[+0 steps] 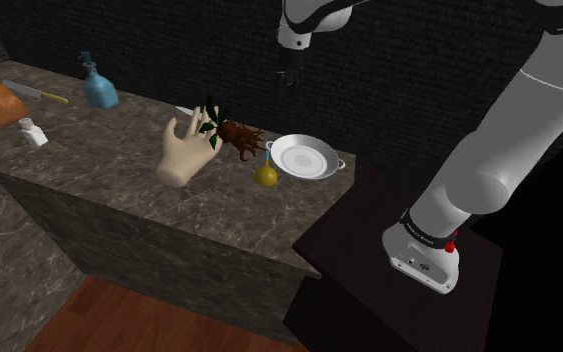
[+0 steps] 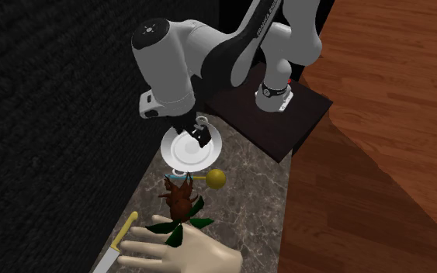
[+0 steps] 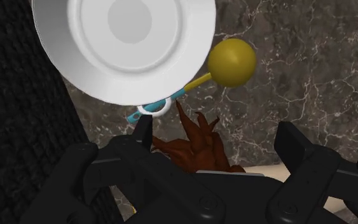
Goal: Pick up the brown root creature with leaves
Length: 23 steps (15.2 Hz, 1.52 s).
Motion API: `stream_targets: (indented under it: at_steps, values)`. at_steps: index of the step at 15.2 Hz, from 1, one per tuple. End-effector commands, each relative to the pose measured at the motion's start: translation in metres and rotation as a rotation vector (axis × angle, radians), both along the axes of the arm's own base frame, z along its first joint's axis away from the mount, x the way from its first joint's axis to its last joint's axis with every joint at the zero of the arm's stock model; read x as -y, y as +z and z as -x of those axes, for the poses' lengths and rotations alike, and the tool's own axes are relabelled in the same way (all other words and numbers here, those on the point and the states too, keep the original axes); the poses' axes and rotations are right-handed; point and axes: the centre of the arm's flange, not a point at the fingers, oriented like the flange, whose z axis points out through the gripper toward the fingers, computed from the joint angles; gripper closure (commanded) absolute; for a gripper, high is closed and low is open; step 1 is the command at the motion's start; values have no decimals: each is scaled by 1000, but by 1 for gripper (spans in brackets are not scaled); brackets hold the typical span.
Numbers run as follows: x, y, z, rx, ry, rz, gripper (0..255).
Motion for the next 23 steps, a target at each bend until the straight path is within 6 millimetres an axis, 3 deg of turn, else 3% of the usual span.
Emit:
stream_targets:
  at_steps: [1, 10, 18, 20, 21, 23]
  values:
    - [-7, -20, -19, -18, 18, -5, 0]
    - [-42, -117, -93, -100, 95, -25, 0]
    - [-44, -161, -97, -104, 99, -26, 0]
    - [-44, -161, -97, -104, 99, -26, 0]
    - [-44, -161, -96, -104, 99, -26, 255]
    - [-44, -161, -96, -104, 99, -26, 255]
